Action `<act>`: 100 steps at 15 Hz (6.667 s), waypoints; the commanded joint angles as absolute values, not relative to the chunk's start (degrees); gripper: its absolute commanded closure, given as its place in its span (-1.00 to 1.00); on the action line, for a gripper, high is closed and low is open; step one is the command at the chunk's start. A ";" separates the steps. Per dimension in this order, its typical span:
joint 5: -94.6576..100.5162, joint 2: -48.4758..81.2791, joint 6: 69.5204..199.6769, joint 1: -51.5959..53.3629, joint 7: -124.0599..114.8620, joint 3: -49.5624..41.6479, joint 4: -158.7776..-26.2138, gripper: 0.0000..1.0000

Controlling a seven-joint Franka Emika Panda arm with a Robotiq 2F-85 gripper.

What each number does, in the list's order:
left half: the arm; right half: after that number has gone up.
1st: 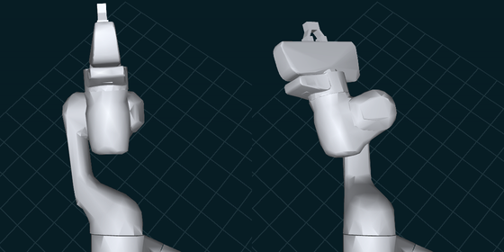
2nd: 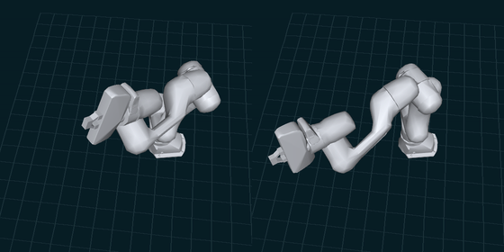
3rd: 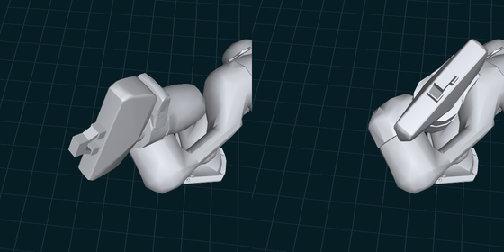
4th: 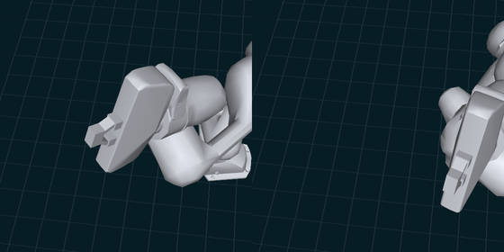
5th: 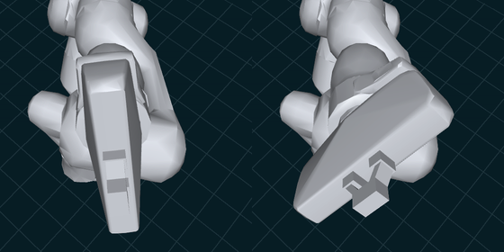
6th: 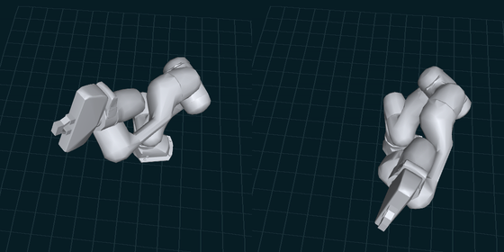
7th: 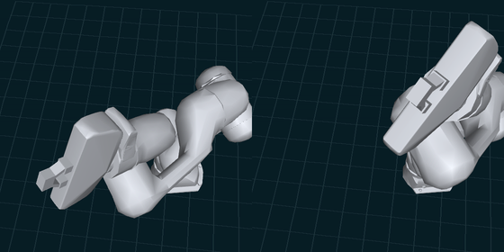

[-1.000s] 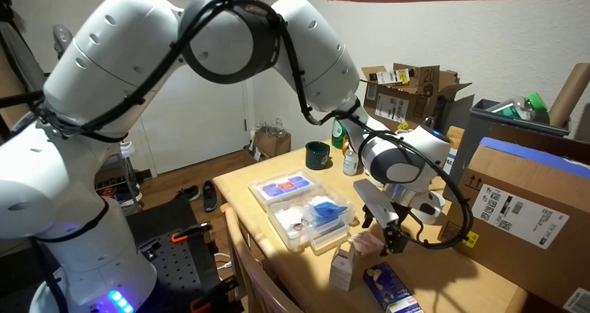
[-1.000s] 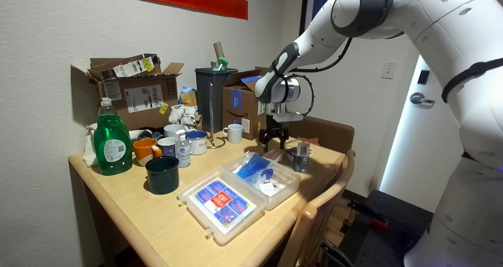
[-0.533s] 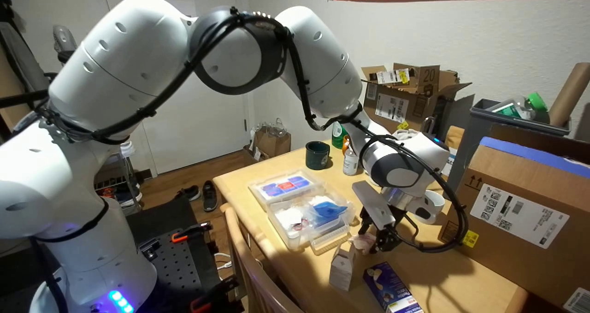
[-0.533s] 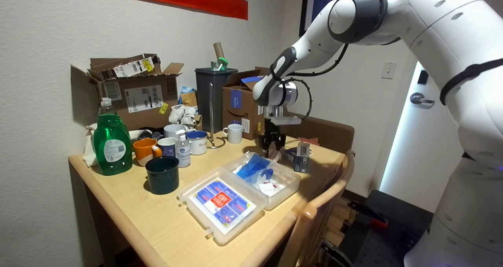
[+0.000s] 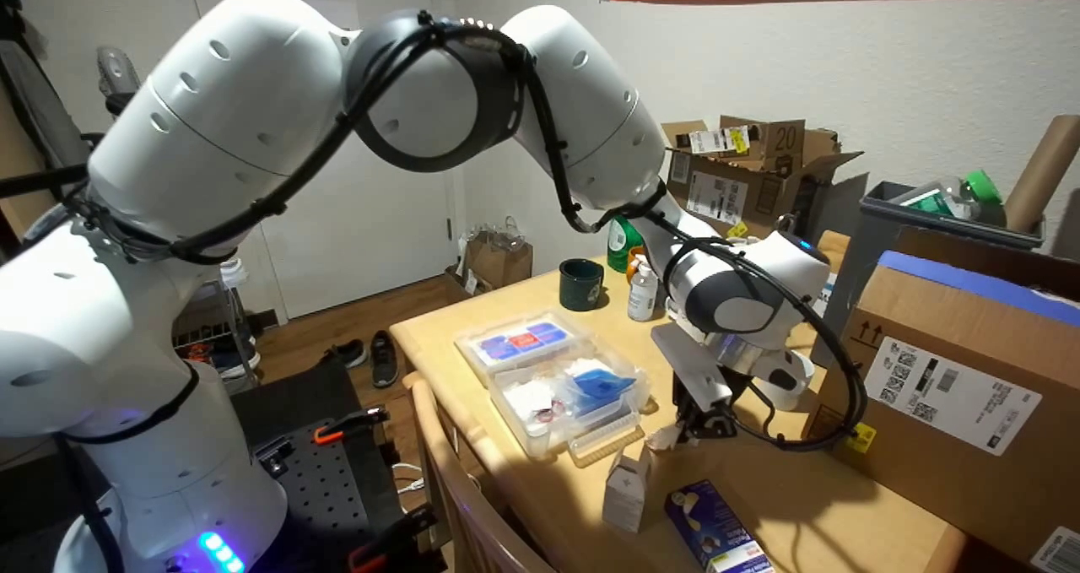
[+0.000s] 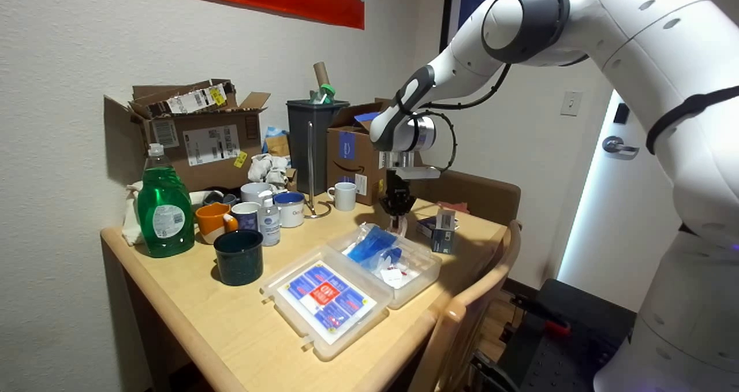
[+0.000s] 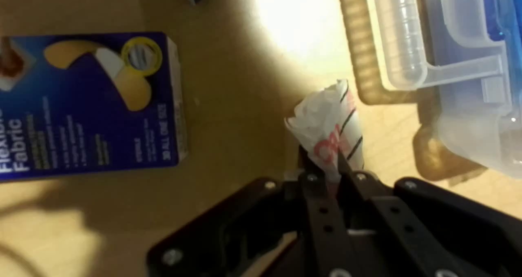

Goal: Put the boxes inside the case

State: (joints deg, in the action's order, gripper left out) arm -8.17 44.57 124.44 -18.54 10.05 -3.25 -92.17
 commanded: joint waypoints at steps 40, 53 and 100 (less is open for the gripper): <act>-15.29 22.96 124.01 -8.25 3.09 -2.00 -108.26 0.95; -19.74 32.08 129.37 -8.18 5.04 0.41 -108.60 0.95; -11.81 26.84 115.06 -14.36 3.45 -7.41 -103.41 -1.00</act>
State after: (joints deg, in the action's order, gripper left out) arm -9.55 24.16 116.62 -13.00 4.08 -7.20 -107.15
